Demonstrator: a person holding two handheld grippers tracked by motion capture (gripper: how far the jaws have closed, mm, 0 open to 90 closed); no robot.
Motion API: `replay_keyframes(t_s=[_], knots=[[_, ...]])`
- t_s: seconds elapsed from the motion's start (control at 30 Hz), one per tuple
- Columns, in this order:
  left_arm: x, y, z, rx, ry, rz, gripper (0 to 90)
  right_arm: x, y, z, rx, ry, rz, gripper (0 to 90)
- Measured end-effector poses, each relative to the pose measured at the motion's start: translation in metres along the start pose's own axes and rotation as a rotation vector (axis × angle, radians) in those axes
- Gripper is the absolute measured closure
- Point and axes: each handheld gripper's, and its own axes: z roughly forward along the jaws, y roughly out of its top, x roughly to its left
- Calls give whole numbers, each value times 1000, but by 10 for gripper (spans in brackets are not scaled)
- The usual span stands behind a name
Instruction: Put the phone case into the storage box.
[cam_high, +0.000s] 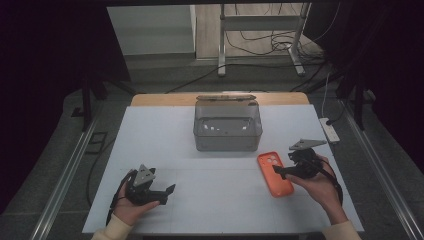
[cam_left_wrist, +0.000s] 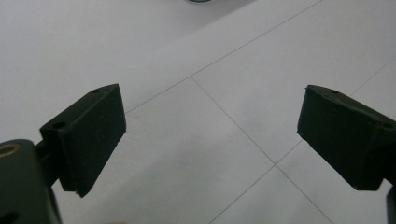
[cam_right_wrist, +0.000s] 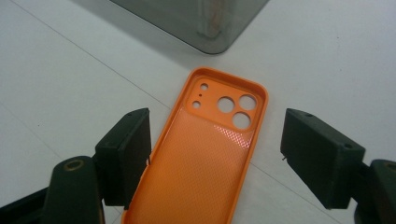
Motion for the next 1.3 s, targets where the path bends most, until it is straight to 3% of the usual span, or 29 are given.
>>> replay_keyframes(t_s=[0.7, 1.3], knots=[[0, 0, -1, 5, -1, 1, 80, -11, 7, 3, 38, -27, 68, 247], [-1, 1, 0, 13, -2, 3, 80, -19, 16, 9, 80, -60, 94, 260]])
